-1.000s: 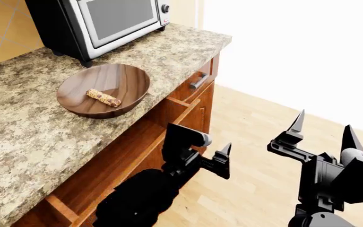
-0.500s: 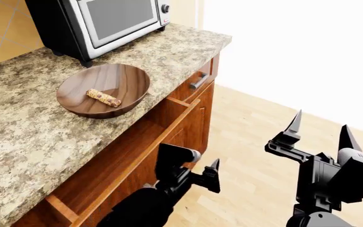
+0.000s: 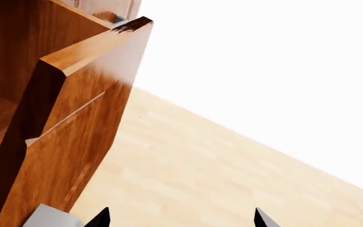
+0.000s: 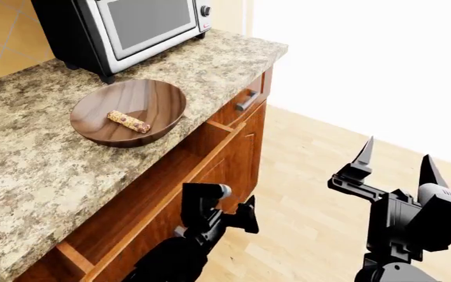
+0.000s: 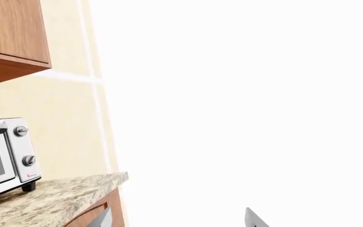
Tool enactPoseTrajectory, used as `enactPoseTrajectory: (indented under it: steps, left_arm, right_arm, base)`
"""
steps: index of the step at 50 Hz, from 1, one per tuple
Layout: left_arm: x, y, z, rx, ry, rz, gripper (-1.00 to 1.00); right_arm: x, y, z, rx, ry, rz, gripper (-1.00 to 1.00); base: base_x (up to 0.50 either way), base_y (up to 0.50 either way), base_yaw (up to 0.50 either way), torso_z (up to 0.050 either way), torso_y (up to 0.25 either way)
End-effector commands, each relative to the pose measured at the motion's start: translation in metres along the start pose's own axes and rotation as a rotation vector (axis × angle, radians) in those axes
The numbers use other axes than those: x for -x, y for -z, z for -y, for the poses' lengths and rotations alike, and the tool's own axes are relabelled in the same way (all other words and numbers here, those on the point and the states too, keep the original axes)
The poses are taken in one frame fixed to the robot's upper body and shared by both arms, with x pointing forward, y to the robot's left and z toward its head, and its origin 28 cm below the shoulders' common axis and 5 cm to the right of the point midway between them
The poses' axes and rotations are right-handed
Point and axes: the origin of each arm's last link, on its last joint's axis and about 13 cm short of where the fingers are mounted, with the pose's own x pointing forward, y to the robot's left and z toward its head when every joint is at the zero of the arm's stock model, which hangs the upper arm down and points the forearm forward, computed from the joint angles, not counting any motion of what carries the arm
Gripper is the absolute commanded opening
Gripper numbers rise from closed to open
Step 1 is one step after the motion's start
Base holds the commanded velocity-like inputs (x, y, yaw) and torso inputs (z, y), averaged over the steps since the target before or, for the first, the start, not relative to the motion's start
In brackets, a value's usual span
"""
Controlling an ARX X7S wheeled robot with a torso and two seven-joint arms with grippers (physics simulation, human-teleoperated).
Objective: Place the bar in the bowl and close the drawer.
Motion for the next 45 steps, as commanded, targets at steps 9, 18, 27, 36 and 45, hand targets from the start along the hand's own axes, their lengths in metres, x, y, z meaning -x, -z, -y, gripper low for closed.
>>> enactPoseTrajectory:
  steps: [9,18,27,36,45]
  left_arm:
    - [-0.001,0.011,-0.032,0.09,-0.154,-0.029,1.0]
    - [-0.002,0.009,-0.039,0.124,-0.192,-0.011,1.0]
    - [-0.001,0.005,-0.049,0.149,-0.283,0.023,1.0]
    - [0.002,0.0,-0.057,0.15,-0.363,0.054,1.0]
    - [0.003,0.003,-0.068,0.022,-0.519,0.057,1.0]
  right_arm:
    - [0.0,0.0,-0.001,0.002,-0.003,0.001,1.0]
    - [0.0,0.0,-0.002,0.004,-0.007,-0.001,1.0]
    - [0.0,0.001,-0.002,0.003,-0.007,-0.001,1.0]
    - [0.0,0.001,-0.002,0.002,-0.007,-0.003,1.0]
    - [0.0,0.001,-0.002,0.003,-0.009,-0.002,1.0]
  base:
    - [0.0,0.0,0.0,0.0,0.0]
    - [0.0,0.0,0.0,0.0,0.0]
    - [0.0,0.0,0.0,0.0,0.0]
    - [0.0,0.0,0.0,0.0,0.0]
    - [0.0,0.0,0.0,0.0,0.0]
